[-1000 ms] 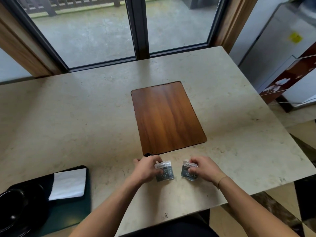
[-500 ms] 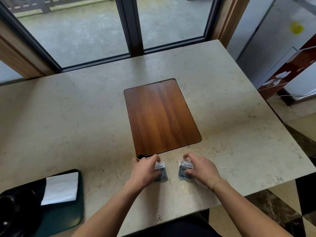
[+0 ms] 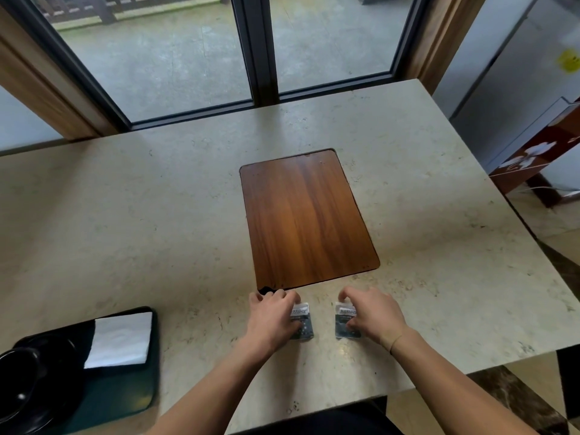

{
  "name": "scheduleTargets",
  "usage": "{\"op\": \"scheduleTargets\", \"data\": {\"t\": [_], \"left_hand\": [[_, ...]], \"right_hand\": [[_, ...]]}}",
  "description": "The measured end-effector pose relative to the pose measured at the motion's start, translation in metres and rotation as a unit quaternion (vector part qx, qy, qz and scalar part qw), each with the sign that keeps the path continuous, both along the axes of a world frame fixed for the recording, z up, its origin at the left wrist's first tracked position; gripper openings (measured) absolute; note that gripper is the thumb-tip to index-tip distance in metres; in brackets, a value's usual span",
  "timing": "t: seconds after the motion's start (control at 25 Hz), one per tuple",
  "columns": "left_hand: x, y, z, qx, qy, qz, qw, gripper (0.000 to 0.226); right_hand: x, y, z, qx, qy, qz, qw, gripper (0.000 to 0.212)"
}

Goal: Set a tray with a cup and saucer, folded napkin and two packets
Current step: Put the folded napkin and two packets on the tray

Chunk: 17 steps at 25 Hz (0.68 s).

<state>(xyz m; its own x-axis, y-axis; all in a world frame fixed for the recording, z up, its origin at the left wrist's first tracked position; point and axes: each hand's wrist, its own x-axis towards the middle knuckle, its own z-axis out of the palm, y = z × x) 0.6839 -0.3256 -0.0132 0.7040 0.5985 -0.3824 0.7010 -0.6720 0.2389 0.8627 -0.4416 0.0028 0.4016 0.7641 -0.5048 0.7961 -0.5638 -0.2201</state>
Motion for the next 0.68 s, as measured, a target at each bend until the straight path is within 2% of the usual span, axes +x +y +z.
{"op": "scheduleTargets", "data": {"t": [0.36, 0.56, 0.68], "left_hand": [[0.0, -0.003, -0.001, -0.034, -0.005, 0.045, 0.998, 0.028], [0.004, 0.001, 0.004, -0.063, 0.01, 0.034, 0.997, 0.026], [0.005, 0.002, 0.005, -0.111, 0.006, 0.061, 0.992, 0.029]], "right_hand": [[0.003, -0.003, -0.006, 0.003, 0.007, -0.023, 1.0, 0.039], [0.005, -0.008, -0.012, -0.011, 0.04, -0.054, 0.998, 0.035], [0.009, -0.011, -0.014, -0.01, 0.087, -0.09, 0.992, 0.033]]}}
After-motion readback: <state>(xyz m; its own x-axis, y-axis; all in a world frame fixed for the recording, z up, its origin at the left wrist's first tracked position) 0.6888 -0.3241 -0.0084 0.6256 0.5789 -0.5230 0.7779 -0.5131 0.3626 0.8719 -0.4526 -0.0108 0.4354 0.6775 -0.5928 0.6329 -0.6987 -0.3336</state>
